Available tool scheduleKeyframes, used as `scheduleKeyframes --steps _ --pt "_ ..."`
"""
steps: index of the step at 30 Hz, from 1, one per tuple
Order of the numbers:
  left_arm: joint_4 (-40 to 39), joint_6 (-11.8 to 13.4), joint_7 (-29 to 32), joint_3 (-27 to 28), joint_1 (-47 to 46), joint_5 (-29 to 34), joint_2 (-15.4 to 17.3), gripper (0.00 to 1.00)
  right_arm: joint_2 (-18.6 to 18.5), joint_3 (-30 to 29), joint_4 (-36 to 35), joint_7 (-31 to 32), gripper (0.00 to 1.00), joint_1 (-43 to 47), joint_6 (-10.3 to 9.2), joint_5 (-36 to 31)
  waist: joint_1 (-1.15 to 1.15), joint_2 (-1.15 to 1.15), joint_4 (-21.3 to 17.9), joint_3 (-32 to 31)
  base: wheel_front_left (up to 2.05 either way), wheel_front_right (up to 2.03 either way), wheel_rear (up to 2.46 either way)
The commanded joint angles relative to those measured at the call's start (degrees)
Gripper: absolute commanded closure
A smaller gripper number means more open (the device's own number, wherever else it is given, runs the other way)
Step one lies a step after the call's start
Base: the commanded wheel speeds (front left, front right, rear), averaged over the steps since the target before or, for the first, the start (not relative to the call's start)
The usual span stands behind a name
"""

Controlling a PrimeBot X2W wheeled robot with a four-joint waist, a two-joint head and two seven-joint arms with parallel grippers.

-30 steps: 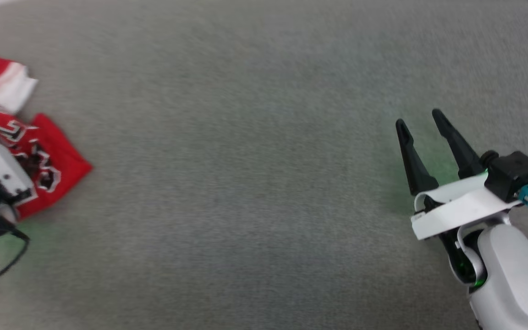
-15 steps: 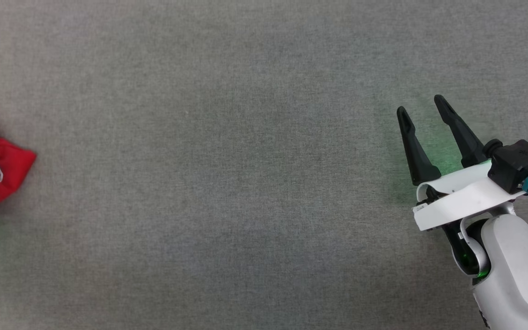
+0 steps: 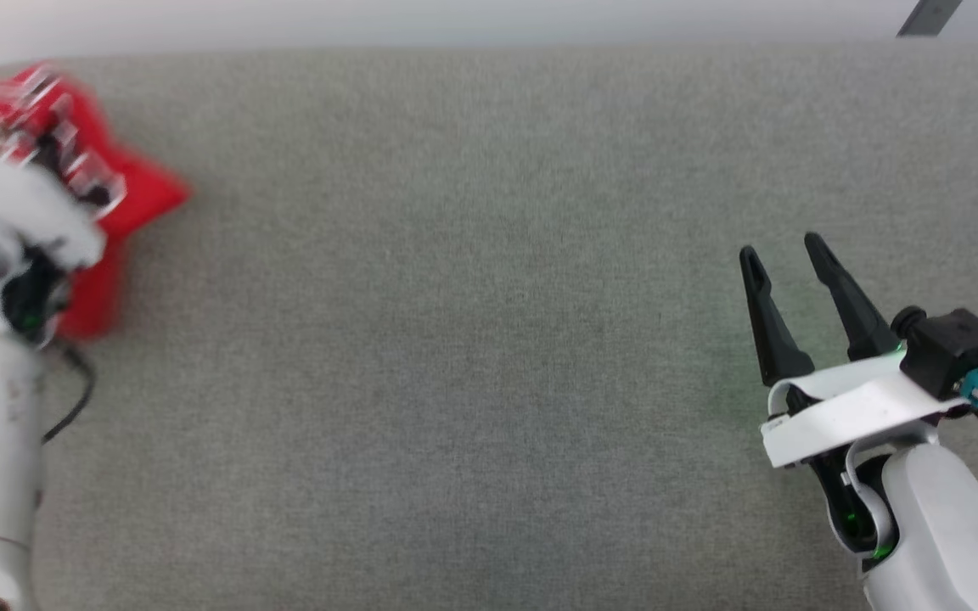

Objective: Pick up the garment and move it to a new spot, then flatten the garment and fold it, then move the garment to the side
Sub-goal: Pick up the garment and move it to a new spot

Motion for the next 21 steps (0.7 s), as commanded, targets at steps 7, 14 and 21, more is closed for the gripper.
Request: scheduleKeyframes --steps 7,14,21 --pt "-23.95 -0.23 6.48 -11.36 3.73 -10.35 -1.62 1.0 2.44 -2.35 -0.68 -0.03 0.0 2.87 -0.08 0.61 0.0 0.0 -2.8 -3.63 0.0 0.0 0.0" --pt "-46.16 1.15 15.46 -13.99 8.21 -17.73 -5.06 1.0 4.59 -3.65 -1.29 -0.03 0.0 4.67 -0.08 1.27 0.0 0.0 -7.43 -3.43 0.0 0.0 0.0" --pt "-56.07 1.18 21.33 -21.97 11.31 -19.48 -10.16 1.0 5.98 -5.59 -2.18 -0.03 0.0 4.13 -0.08 2.31 0.0 0.0 -11.97 -0.94 0.0 0.0 0.0"
